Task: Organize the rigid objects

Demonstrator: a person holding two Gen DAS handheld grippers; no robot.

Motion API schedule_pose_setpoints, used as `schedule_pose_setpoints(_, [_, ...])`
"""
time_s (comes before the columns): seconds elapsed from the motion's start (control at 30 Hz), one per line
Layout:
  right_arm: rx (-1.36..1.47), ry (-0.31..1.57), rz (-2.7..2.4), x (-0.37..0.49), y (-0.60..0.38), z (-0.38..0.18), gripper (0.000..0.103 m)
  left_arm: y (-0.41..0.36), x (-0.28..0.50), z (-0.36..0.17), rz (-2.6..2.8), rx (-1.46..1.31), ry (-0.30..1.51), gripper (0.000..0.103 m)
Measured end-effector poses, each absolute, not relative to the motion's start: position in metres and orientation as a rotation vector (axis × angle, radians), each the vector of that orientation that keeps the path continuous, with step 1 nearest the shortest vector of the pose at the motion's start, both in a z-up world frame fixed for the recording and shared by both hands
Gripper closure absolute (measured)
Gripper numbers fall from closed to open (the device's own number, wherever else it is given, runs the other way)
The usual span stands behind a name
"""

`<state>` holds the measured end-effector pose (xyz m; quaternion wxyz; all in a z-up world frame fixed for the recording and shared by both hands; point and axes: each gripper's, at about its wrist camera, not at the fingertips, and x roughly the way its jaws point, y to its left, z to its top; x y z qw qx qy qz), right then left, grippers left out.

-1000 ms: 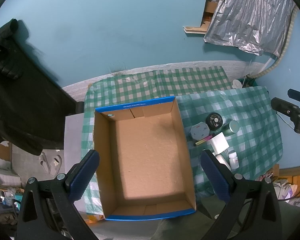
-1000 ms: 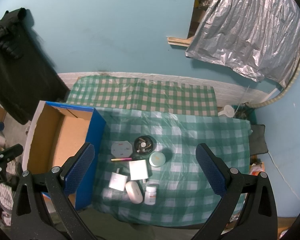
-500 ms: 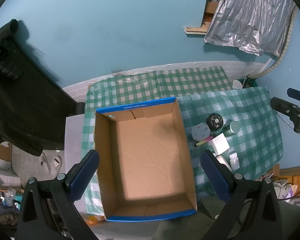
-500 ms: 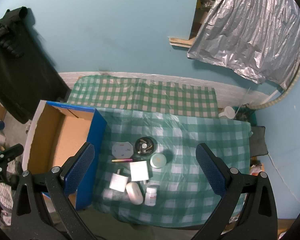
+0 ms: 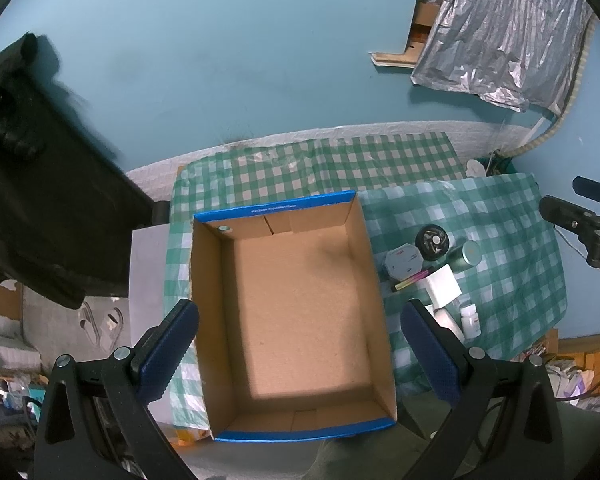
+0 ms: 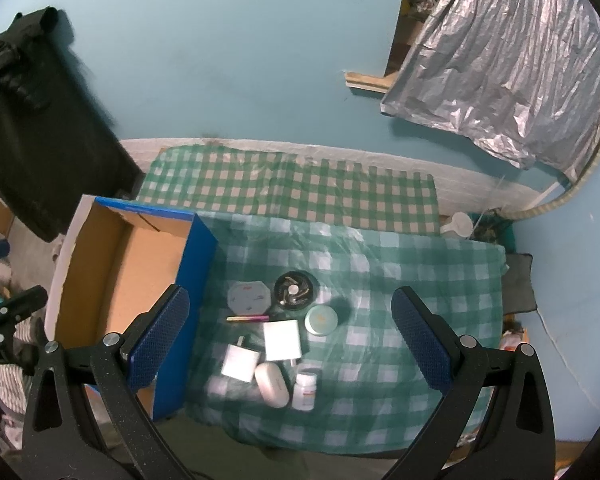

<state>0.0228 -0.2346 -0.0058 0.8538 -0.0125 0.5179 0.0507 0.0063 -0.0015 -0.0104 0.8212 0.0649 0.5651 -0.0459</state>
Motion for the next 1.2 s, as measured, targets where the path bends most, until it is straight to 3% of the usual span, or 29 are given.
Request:
schedule_pose_setpoints(0.4, [0.037, 1.130, 0.124, 0.028, -0.250, -0.028, 0.002, 0.039, 0.001, -0.031, -0.042, 0.115, 1.232, 0.001])
schedule_pose_setpoints(1.2, [0.064, 1.296, 0.097, 0.059, -0.271, -0.156, 0.006, 0.138, -0.012, -0.142, 0.007, 0.112, 1.410, 0.002])
